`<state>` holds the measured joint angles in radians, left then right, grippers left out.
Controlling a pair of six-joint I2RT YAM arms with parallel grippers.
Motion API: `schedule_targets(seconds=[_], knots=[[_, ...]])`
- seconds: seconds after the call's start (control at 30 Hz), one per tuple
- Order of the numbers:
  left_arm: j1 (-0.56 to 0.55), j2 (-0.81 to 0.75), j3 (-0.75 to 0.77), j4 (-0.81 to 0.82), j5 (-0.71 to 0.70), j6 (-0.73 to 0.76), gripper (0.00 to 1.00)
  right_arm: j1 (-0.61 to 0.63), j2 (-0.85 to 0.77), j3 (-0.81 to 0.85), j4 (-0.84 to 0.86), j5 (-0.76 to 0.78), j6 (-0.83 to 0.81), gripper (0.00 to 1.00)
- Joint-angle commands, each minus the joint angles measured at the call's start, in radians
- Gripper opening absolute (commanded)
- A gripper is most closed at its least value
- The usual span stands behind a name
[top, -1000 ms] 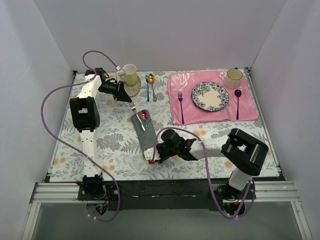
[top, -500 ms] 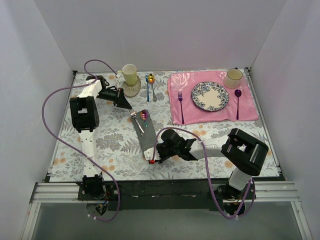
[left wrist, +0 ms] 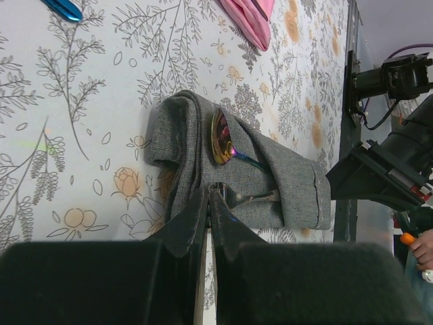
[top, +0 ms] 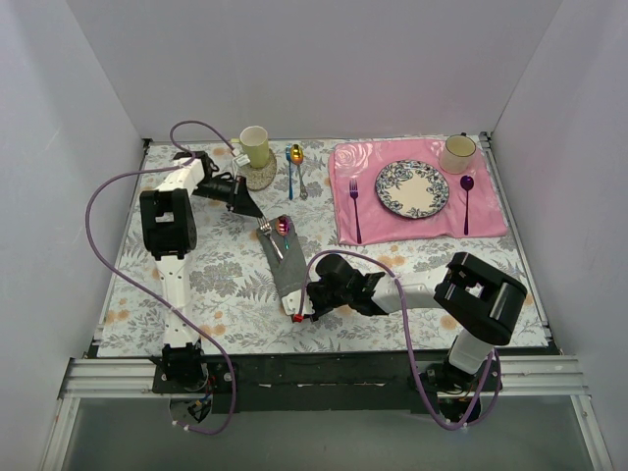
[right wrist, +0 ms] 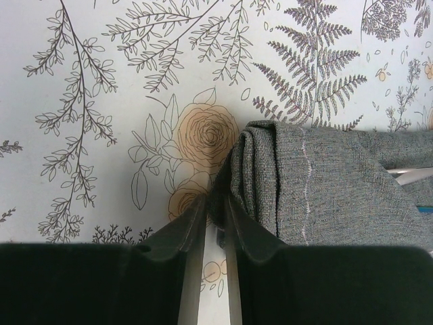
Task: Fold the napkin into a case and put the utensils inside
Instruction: Insert the fork into the folded napkin.
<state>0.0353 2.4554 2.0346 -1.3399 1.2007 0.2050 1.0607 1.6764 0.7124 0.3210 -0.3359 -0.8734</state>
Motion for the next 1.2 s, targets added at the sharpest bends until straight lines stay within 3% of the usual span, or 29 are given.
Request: schedule_targets(seconds=[0.0, 0.9, 1.03, 1.07, 1.17], knots=[[-0.020, -0.102, -0.031, -0.045, 0.034, 0.022, 0.00, 0.002, 0.011, 0.005, -0.039, 0.031, -0.013, 0.25], [-0.091, -0.110, -0.077, -0.044, -0.055, 0.063, 0.00, 0.001, 0.017, 0.016, -0.036, 0.023, -0.016, 0.26], [-0.091, -0.119, -0.065, -0.044, -0.073, 0.054, 0.14, 0.002, 0.011, 0.016, -0.054, 0.015, -0.022, 0.27], [-0.091, -0.125, -0.068, -0.044, -0.079, 0.057, 0.22, 0.002, 0.009, 0.016, -0.056, 0.014, -0.022, 0.28], [-0.091, -0.141, -0.062, -0.044, -0.096, 0.063, 0.30, 0.002, 0.006, 0.016, -0.068, 0.005, -0.026, 0.30]])
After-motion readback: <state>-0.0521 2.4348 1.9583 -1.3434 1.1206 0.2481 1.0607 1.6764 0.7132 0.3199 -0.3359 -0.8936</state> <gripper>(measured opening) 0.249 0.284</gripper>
